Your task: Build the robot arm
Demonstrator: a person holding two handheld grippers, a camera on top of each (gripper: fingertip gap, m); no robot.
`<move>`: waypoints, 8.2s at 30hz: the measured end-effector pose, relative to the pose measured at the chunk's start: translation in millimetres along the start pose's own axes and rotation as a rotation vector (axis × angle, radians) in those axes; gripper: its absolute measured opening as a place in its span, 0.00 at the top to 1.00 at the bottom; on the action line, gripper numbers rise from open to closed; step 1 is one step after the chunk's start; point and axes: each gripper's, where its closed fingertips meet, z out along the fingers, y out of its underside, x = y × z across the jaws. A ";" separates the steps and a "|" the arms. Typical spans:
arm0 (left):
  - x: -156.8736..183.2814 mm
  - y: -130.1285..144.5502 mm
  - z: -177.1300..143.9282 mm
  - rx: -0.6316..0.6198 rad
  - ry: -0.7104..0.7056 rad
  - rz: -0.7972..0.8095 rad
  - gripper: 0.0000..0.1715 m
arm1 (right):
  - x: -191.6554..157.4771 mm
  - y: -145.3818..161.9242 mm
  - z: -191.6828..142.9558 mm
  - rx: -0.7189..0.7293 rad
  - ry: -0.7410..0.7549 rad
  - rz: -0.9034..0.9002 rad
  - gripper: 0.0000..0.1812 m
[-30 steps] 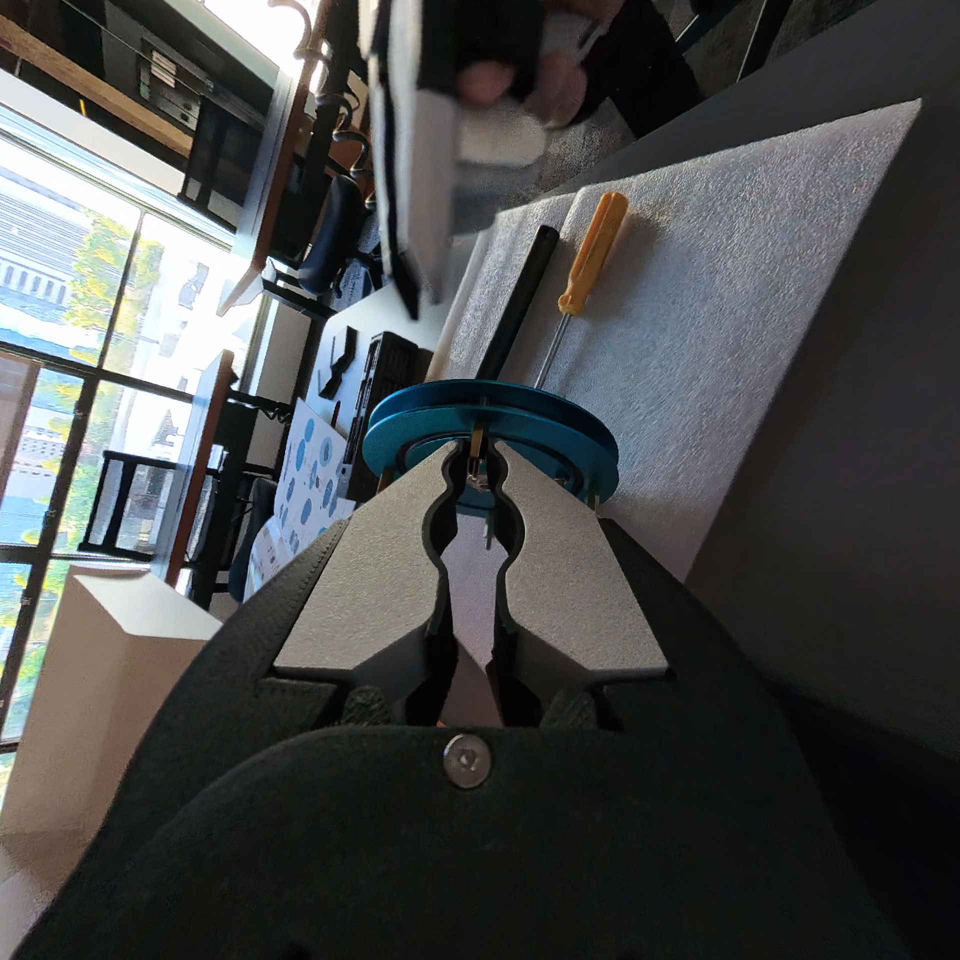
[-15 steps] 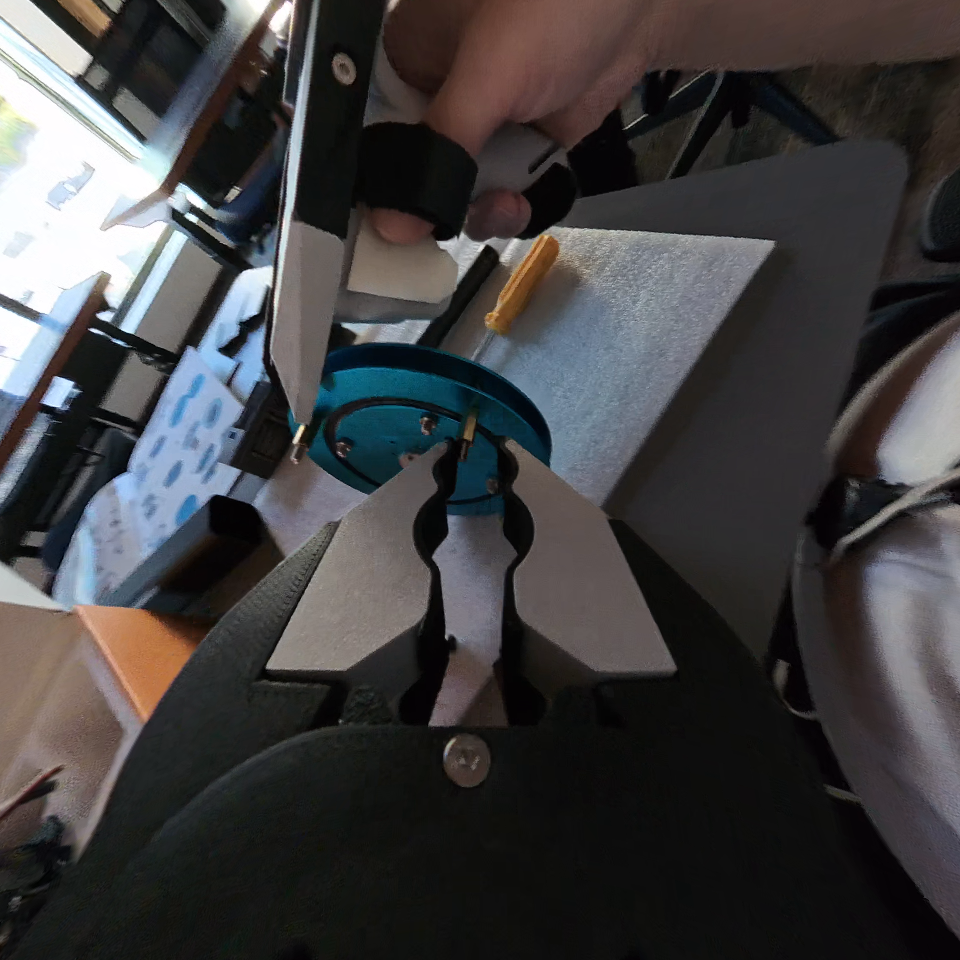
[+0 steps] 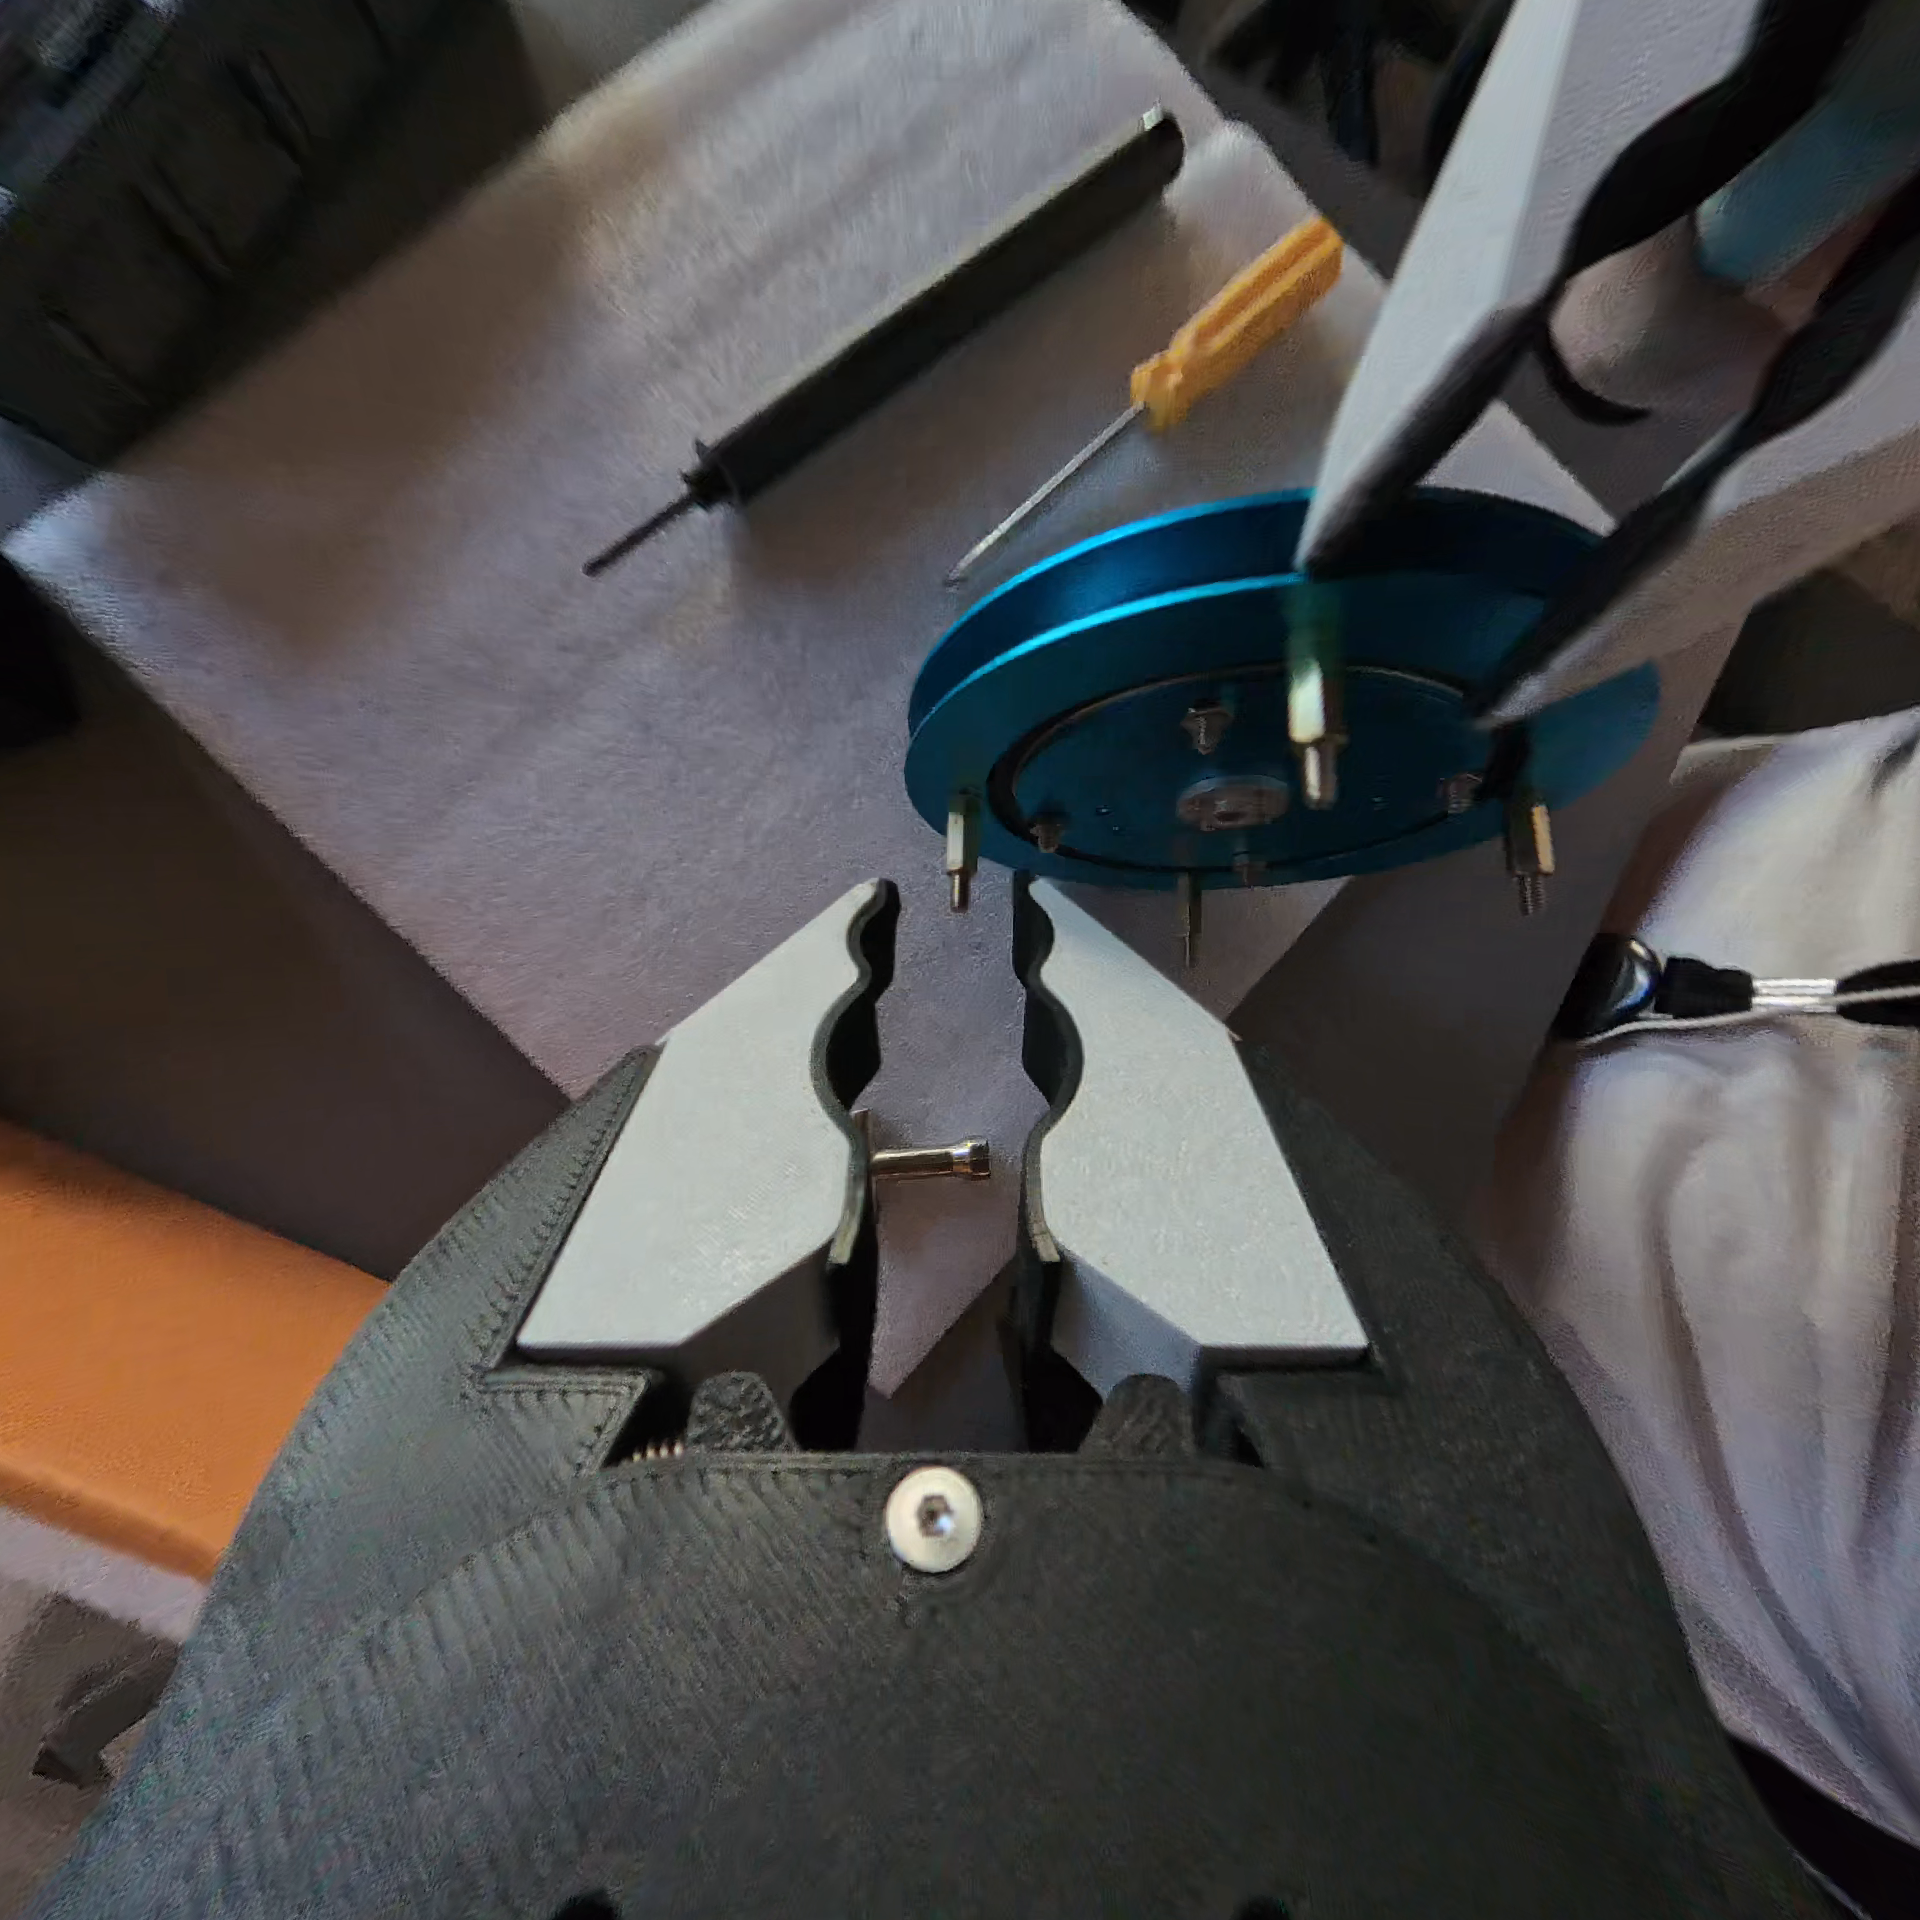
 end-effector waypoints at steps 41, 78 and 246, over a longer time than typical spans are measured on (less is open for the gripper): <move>-5.3 -29.2 -28.6 0.221 -0.477 0.026 0.98 | 15.8 13.7 -30.7 0.141 0.380 -0.046 0.92; 43.4 -26.4 -28.9 0.311 -0.320 0.454 0.98 | 78.5 114.8 -92.9 -0.561 0.012 -0.067 0.91; 37.8 -31.8 -24.3 0.197 -0.298 0.574 0.98 | 52.0 25.9 -87.1 -0.219 -0.060 -0.885 0.90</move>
